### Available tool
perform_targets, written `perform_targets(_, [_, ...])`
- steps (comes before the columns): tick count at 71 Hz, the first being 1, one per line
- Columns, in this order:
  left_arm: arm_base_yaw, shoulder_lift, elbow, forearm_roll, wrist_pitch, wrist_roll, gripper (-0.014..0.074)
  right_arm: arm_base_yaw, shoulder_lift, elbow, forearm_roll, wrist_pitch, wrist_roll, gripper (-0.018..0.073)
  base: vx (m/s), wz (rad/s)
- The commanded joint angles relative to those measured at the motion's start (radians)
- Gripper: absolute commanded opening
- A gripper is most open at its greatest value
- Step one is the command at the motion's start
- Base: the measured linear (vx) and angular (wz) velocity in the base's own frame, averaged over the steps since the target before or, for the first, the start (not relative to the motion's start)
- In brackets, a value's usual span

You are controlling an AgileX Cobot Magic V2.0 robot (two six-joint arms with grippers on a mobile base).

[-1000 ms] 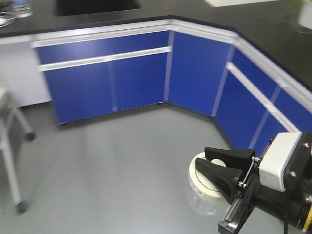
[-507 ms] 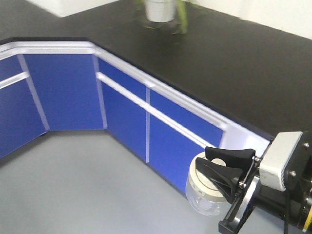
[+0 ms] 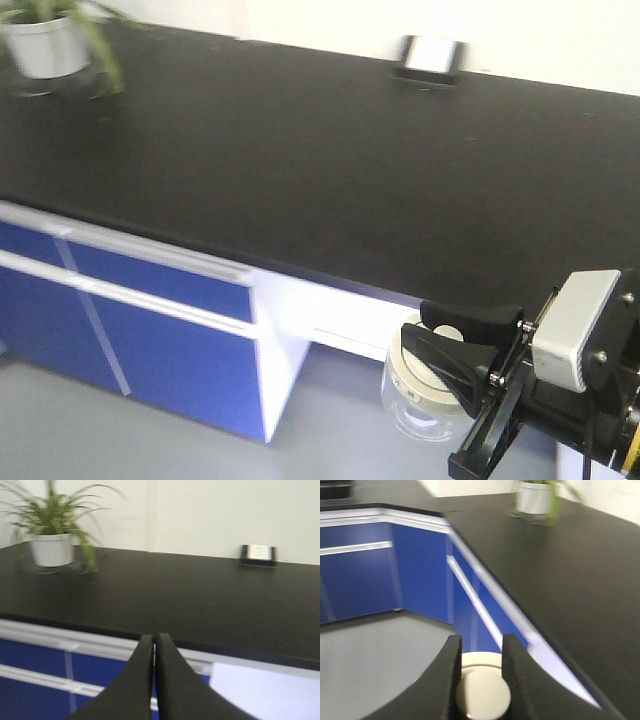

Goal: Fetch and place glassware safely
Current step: 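Turn the base to face the black countertop near the wall socket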

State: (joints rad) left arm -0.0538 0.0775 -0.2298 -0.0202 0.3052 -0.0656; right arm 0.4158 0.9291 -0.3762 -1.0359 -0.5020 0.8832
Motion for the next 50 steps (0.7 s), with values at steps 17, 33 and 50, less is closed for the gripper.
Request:
perform_targets(17, [-0.004,0.016,-0.027,-0.008,-0.075,-0.006,-0.0007,-0.005,-0.013,-0.033,0.033,-0.061,-0.004,-0.0001,0.13,-0.74])
perform_targets(33, [-0.004,0.016,-0.027,-0.008,-0.075,-0.006,-0.0007,-0.005,-0.013,-0.033,0.033,-0.061,-0.004,-0.0001,0.14,-0.48])
perform_targets(50, [-0.004,0.016,-0.027,-0.008,-0.075,-0.006,-0.0007,-0.005,-0.013,-0.033,0.033,-0.061,-0.004,-0.0001,0.16,-0.21])
